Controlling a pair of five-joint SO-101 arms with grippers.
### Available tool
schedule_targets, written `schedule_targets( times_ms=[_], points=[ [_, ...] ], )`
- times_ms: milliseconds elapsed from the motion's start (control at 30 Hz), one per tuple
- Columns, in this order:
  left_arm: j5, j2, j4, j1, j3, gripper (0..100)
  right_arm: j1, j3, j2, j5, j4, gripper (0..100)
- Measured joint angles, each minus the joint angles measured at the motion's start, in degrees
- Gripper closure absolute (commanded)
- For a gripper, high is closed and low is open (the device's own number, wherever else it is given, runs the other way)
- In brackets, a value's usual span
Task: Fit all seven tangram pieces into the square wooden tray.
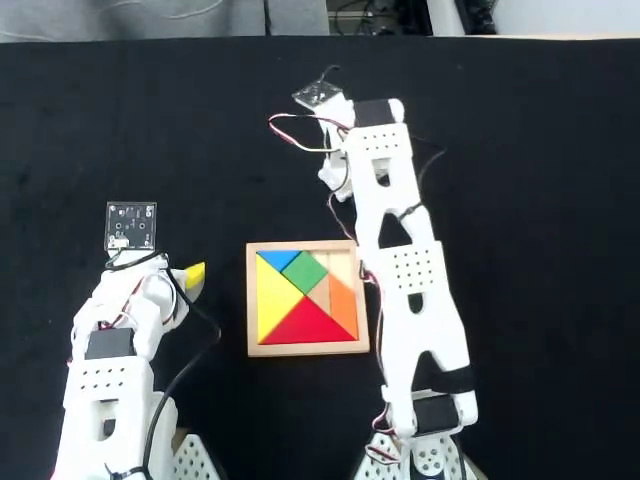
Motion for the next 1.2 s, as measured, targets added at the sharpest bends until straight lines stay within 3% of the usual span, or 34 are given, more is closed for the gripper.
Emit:
schedule_targets(
  times_ms=[367,667,867,967,1033,1133,1200],
  points=[
    [0.0,0.0,0.0,0.0,0.0,70,4.5,3.3,-0.4,4.4,0.2,98.7],
    [0.0,0.0,0.0,0.0,0.0,70,8.1,29.8,-15.3,6.1,0.2,98.7],
    [0.0,0.0,0.0,0.0,0.0,70,12.6,48.8,-28.7,13.4,0.0,98.7],
    [0.0,0.0,0.0,0.0,0.0,70,15.1,51.6,-33.4,14.3,-1.1,98.7],
    [0.0,0.0,0.0,0.0,0.0,70,16.1,51.6,-36.6,13.0,-1.6,98.6],
    [0.0,0.0,0.0,0.4,0.0,70,16.0,51.6,-40.1,5.2,-5.3,96.7],
    [0.0,0.0,0.0,0.4,0.0,70,15.9,52.1,-40.5,-2.3,-10.1,87.4]
  ],
)
